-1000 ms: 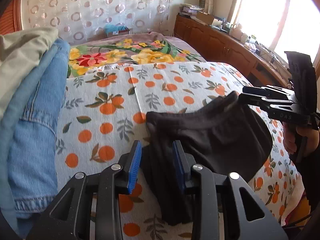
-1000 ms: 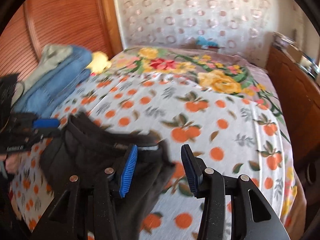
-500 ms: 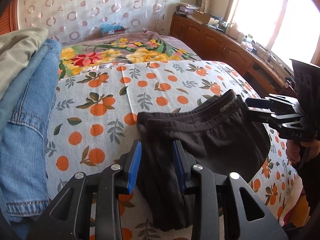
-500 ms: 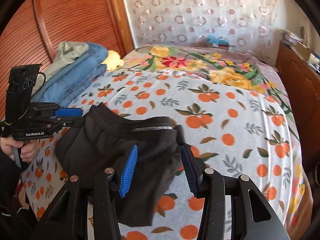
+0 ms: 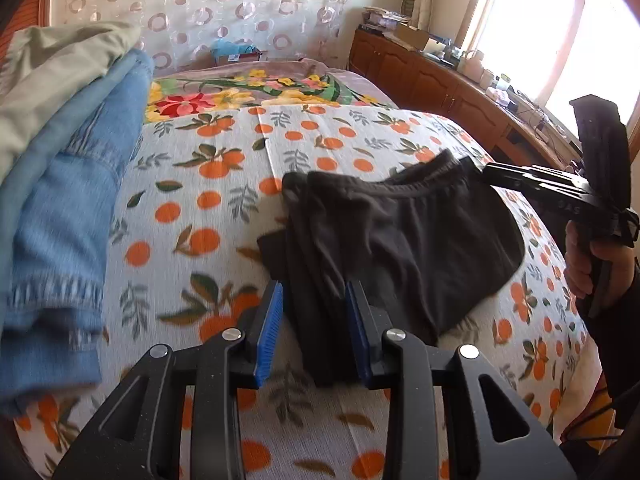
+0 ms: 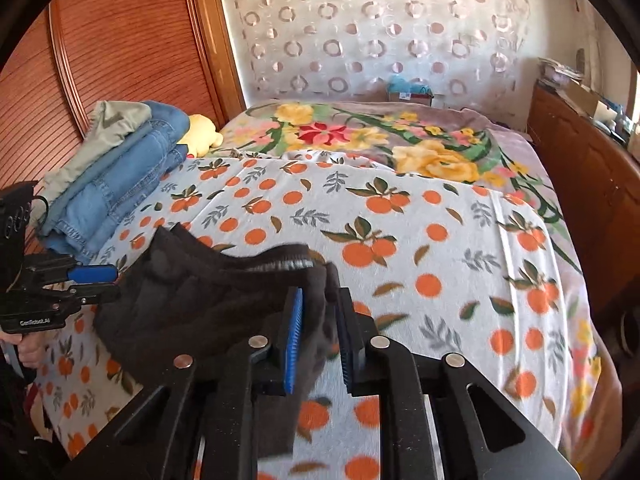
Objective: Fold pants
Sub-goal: 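Open both grippers and press the folded black garment flat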
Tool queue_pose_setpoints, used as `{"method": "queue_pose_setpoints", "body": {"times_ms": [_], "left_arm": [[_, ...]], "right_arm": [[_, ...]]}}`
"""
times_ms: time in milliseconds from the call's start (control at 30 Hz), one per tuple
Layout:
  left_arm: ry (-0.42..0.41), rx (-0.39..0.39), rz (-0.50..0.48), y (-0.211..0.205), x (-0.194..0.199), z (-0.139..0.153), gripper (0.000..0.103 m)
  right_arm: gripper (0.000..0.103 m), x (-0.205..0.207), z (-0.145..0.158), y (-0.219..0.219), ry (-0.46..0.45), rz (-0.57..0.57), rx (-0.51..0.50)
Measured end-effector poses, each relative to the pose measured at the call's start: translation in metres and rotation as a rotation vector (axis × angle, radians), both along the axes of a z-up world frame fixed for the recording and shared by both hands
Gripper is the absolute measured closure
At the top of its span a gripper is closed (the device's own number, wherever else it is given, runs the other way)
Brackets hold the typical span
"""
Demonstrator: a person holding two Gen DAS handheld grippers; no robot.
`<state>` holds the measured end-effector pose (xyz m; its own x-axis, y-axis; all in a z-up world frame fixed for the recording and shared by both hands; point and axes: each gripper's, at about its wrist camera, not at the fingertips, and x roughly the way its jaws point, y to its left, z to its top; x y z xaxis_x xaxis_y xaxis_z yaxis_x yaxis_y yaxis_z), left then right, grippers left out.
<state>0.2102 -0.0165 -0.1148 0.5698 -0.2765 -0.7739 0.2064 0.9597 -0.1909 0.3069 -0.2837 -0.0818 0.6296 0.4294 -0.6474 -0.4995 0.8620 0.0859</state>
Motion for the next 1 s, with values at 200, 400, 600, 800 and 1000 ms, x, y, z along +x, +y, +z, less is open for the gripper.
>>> {"method": "queue_pose_setpoints", "body": {"times_ms": [200, 400, 600, 800, 1000], "left_arm": [[0.011, -0.008, -0.023, -0.005, -0.02, -0.006, 0.07], [0.027, -0.007, -0.05, -0.009, -0.027, -0.013, 0.069], [0.026, 0.009, -0.051, -0.012, -0.026, -0.015, 0.069], [0.023, 0.005, -0.052, -0.011, -0.029, -0.015, 0.067], [0.009, 0.026, -0.054, -0.012, -0.029, -0.016, 0.068]], "right_arm": [[0.062, -0.048, -0.003, -0.013, 0.04, 0.042, 0.005], [0.06, -0.067, -0.009, -0.021, 0.061, 0.069, -0.004], [0.06, -0.067, -0.02, -0.009, 0.089, 0.119, -0.035], [0.066, -0.054, -0.026, 0.0, 0.101, 0.138, -0.075], [0.102, -0.059, -0.015, -0.008, 0.036, 0.109, -0.121]]}}
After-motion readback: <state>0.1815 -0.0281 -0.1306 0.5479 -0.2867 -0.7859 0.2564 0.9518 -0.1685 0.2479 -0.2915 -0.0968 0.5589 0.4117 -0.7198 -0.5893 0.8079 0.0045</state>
